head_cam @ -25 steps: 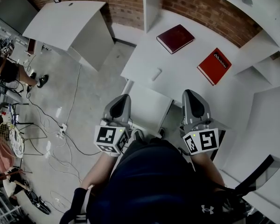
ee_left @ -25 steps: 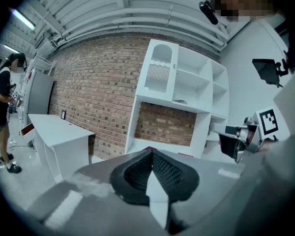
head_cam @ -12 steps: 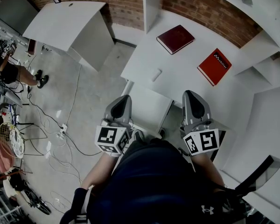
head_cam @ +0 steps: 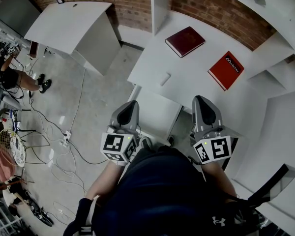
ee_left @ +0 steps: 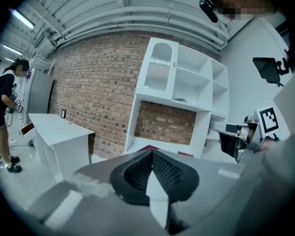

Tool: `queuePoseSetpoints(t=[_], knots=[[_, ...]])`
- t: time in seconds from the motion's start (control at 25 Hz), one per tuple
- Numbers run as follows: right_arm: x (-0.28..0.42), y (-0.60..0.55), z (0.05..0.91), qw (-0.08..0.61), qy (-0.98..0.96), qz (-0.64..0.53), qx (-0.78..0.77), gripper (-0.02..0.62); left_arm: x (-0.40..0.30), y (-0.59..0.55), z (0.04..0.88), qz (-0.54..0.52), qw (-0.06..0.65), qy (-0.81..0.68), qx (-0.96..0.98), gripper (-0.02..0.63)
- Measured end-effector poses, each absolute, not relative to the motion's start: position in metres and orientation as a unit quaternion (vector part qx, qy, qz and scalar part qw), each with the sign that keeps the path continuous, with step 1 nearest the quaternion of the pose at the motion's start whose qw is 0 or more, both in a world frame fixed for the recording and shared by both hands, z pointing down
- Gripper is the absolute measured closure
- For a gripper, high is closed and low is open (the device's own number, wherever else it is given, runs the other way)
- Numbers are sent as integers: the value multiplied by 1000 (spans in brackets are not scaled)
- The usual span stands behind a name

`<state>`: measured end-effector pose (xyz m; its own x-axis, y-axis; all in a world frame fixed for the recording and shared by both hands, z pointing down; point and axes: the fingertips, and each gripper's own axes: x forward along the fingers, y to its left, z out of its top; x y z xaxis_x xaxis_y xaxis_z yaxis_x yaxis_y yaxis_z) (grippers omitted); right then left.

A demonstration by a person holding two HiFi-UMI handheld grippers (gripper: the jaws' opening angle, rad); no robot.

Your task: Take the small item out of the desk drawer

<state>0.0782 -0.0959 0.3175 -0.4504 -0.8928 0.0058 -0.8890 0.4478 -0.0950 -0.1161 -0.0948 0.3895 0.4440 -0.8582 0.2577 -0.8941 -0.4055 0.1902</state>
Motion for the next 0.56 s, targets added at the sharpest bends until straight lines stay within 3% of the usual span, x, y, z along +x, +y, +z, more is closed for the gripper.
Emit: queuePoseSetpoints(t=[0.56], knots=[[75, -92, 315, 21, 849, -41, -526, 594, -119, -93, 386, 58, 151, -522, 837, 603]])
